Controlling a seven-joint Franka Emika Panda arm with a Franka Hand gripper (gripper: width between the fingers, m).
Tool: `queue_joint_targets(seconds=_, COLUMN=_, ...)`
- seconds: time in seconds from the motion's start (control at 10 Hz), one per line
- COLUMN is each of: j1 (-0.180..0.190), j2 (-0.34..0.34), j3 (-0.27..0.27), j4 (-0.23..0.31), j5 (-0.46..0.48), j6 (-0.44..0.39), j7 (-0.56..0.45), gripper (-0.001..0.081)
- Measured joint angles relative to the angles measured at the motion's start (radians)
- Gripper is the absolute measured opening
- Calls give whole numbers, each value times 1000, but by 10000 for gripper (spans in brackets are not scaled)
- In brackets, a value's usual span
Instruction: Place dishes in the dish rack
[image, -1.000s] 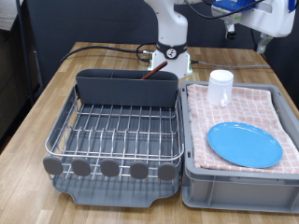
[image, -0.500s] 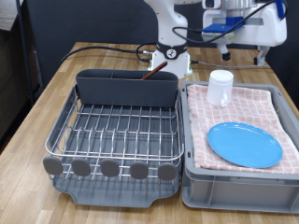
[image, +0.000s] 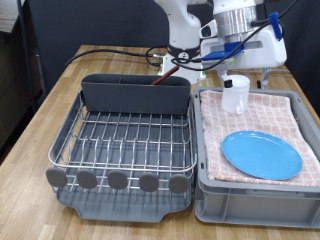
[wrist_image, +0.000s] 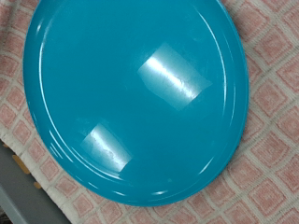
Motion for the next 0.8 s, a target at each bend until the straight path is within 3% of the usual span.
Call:
queue_joint_targets(seconds=0.5, j1=32, j2=119, j3=10, j4=31, j5=297, j6=95, j7=-279, gripper=802)
queue_joint_targets(seconds=0.8, j1=32, j2=180, j3=26, j4=64, j5=410, j6=125, j7=-381, gripper=802)
